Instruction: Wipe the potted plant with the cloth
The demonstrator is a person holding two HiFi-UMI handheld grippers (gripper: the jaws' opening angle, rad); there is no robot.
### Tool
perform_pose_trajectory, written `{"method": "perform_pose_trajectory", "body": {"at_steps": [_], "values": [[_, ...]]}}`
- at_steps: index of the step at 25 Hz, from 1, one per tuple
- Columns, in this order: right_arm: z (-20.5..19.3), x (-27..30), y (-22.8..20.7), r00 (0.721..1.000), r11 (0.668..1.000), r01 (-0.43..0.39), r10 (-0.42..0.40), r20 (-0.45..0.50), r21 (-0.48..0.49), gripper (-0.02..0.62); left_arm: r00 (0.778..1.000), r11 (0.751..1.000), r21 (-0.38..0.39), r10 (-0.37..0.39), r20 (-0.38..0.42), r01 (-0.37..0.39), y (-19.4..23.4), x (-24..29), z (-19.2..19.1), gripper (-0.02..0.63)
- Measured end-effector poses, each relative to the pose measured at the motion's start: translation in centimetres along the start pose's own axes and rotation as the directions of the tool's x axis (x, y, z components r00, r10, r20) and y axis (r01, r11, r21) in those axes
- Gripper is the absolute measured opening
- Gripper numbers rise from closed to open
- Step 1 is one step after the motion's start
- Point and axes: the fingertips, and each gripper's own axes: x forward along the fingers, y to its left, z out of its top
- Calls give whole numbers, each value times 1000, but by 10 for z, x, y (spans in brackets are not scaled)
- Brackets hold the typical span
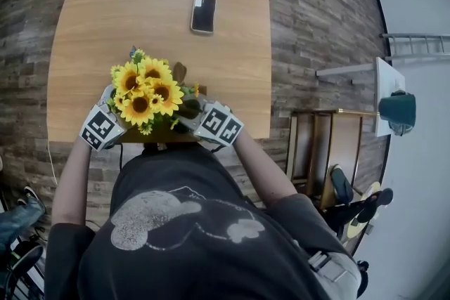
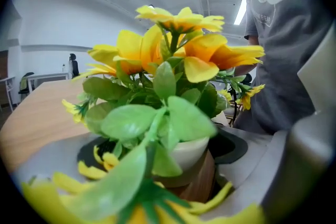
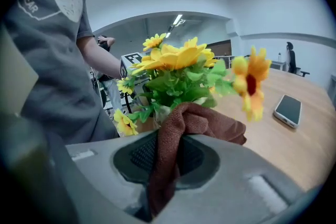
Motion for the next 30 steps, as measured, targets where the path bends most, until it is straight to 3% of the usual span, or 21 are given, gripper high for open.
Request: {"method": "perform_pose_trajectory", "body": {"at_steps": [4,8,15,20,26,30], "values": [[-2,-3,7,1000,1000,2,-2,9,19,54,997,996,-56,77,28,-75,9,-1,-1,585],[0,-1,16,1000,1000,2,-2,9,18,54,981,977,-103,191,41,-186,15,-13,-6,597],[5,11,40,1000,1000,11,-11,15,8,54,921,890,-276,389,40,-363,0,-47,-15,607],[-1,1,29,988,987,140,-144,47,75,55,892,839,-339,452,1,-425,-15,-45,-17,611],[-23,-44,-11,916,903,370,-394,75,221,55,829,791,-296,559,-6,-536,-13,-27,-7,630],[-30,-65,-29,889,872,422,-452,74,247,55,769,732,-281,638,-35,-620,-6,-21,-2,630]]}}
